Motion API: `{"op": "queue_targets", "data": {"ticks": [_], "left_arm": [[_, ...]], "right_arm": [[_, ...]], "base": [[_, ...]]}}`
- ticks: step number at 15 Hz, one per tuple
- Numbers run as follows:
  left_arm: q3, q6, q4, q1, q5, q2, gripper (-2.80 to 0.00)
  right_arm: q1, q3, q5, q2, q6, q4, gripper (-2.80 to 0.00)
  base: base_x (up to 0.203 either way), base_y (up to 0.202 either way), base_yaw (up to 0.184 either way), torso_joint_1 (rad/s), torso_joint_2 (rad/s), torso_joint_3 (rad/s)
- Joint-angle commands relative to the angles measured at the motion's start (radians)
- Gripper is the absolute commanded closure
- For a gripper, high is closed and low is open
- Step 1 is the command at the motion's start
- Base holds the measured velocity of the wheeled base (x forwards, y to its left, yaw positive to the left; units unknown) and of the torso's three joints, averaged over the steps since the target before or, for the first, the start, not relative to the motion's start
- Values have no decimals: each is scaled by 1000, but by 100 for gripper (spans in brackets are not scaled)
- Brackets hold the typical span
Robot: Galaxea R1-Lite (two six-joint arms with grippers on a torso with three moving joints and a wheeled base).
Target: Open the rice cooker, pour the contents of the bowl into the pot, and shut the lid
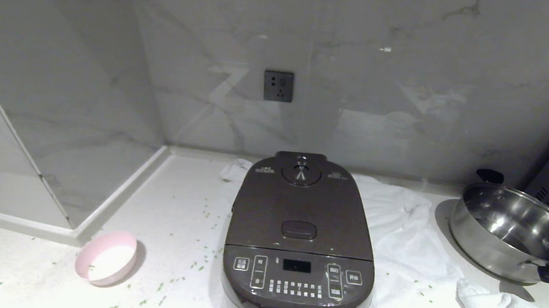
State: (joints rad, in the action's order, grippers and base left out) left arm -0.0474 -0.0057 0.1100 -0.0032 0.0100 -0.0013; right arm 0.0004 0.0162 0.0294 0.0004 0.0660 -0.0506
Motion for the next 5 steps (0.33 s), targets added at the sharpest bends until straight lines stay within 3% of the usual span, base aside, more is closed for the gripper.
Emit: {"op": "queue_targets", "data": {"ticks": [1,5], "left_arm": [[0,0,0,0,0,0,0],[0,0,0,0,1,0,0]], "right_arm": [[0,0,0,0,-4,1,0],[0,1,-2,0,-17,1,0]], "base": [[0,0,0,0,0,0],[0,0,0,0,0,0]]}}
